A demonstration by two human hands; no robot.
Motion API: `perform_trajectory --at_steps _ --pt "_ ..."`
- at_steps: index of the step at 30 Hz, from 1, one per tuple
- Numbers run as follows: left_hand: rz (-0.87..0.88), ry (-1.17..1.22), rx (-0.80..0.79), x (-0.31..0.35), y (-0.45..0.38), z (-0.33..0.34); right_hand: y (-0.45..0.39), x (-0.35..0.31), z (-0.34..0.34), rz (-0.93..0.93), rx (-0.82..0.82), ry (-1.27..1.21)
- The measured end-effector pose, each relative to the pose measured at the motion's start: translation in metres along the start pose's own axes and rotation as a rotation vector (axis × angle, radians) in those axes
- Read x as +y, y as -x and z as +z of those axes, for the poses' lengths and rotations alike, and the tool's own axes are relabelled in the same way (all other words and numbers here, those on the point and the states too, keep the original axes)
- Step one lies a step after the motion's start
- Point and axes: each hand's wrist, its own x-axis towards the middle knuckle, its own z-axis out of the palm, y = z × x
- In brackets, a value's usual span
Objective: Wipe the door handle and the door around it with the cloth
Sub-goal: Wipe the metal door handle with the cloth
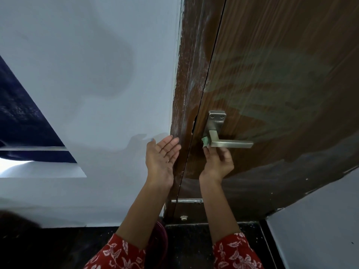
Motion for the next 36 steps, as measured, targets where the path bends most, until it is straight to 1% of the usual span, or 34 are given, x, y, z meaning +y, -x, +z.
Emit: perform_trajectory --at_steps 2,6,8,10,13,16,18,19,20,21,22,23,24,25,26,27,28,32,34,36 --pt "0.003 -0.004 0.002 0.000 0.001 -0.001 0.001 -0.005 0.000 0.101 -0.009 -0.113" --pt "-0.001 -0.007 0.016 0.001 0.001 -0.003 0.004 -0.012 -0.002 0.175 -0.018 -0.127" --pt "-0.001 -0.012 0.017 0.001 0.002 -0.004 0.001 -0.016 0.001 0.218 -0.004 -0.194" --pt "-0.001 -0.012 0.022 0.000 0.003 -0.004 -0.002 -0.021 0.007 0.179 0.019 -0.216" --pt "-0.001 -0.011 0.019 -0.001 0.002 -0.003 -0.002 -0.020 0.010 0.061 0.004 -0.163" --pt "0.003 -0.004 0.010 -0.003 0.000 -0.001 0.004 -0.010 0.004 0.049 -0.030 -0.071" --pt "0.002 0.003 0.005 -0.003 -0.001 0.004 0.016 -0.003 -0.001 0.109 -0.089 0.068" --pt "0.000 0.012 0.009 -0.004 -0.002 0.006 0.023 0.000 -0.002 0.141 -0.146 0.181" --pt "0.003 0.023 0.016 -0.004 -0.003 0.009 0.032 0.001 -0.005 0.129 -0.225 0.310" --pt "0.015 0.034 0.025 -0.003 -0.004 0.010 0.041 0.001 -0.009 0.038 -0.320 0.448" --pt "0.033 0.049 0.032 -0.002 -0.004 0.011 0.048 -0.002 -0.013 -0.143 -0.401 0.583" --pt "0.051 0.068 0.037 -0.001 -0.005 0.013 0.052 -0.010 -0.017 -0.376 -0.443 0.688" --pt "0.064 0.086 0.043 -0.001 -0.005 0.013 0.052 -0.021 -0.018 -0.610 -0.443 0.752" --pt "0.072 0.094 0.045 -0.001 -0.005 0.014 0.048 -0.034 -0.017 -0.813 -0.407 0.796" --pt "0.075 0.092 0.042 -0.001 -0.004 0.014 0.043 -0.049 -0.014 -0.949 -0.351 0.841" --pt "0.070 0.086 0.033 -0.002 -0.003 0.015 0.038 -0.063 -0.009 -1.011 -0.294 0.903" --pt "0.058 0.078 0.020 -0.004 -0.001 0.017 0.032 -0.075 -0.003 -1.005 -0.255 0.988" --pt "-0.036 0.012 -0.046 -0.011 0.009 0.026 0.022 -0.091 0.021 -0.747 -0.269 1.387" --pt "-0.061 -0.021 -0.084 -0.013 0.013 0.030 0.021 -0.092 0.029 -0.691 -0.238 1.510" --pt "-0.078 -0.047 -0.120 -0.014 0.015 0.033 0.017 -0.094 0.034 -0.641 -0.211 1.575"
